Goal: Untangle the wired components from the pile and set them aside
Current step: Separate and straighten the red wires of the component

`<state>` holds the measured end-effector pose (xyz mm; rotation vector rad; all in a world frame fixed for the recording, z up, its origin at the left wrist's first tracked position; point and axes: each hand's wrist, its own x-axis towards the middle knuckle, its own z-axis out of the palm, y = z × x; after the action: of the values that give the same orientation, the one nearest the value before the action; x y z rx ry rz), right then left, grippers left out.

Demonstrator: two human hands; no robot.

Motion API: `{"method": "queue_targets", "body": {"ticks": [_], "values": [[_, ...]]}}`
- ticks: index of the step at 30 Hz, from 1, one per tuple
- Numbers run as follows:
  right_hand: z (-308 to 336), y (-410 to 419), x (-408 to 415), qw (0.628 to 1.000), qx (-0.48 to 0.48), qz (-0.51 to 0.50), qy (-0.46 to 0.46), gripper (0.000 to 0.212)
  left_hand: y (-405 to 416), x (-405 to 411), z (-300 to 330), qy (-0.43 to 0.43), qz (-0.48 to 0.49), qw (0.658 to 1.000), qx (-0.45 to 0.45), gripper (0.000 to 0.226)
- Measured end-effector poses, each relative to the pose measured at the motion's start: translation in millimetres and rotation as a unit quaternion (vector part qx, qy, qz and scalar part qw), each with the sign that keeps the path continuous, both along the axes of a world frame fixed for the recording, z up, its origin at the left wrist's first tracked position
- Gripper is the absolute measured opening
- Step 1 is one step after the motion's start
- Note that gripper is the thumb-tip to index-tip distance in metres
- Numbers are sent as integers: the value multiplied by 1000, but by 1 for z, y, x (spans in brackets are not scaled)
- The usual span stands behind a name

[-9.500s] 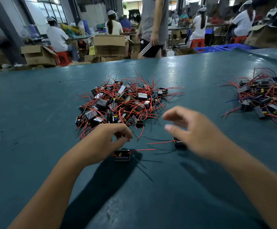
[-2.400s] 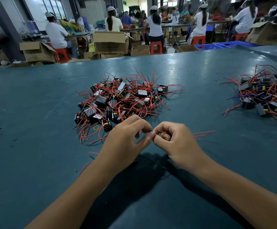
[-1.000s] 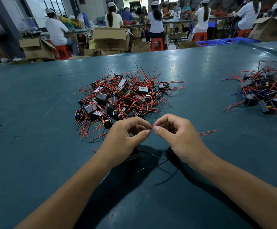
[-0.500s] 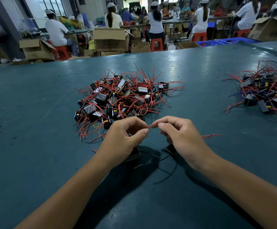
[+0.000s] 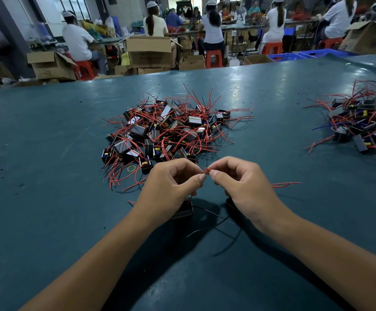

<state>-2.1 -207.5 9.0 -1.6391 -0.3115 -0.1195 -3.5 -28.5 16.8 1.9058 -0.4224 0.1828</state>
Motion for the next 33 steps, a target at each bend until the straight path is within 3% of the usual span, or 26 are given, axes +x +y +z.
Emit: {"method": "queue_targets", "body": {"ticks": [15, 22, 33], "values": [[-6, 0, 4, 1000, 7, -15, -18, 4, -8, -3, -1, -27, 26, 999, -4, 8], [-3, 2, 3, 999, -12, -38, -28, 11, -10, -7, -1, -45, 40, 998, 23, 10], [-4, 4, 2, 998, -17, -47, -30, 14, -10, -9, 5, -192, 41, 967, 165, 3]]}}
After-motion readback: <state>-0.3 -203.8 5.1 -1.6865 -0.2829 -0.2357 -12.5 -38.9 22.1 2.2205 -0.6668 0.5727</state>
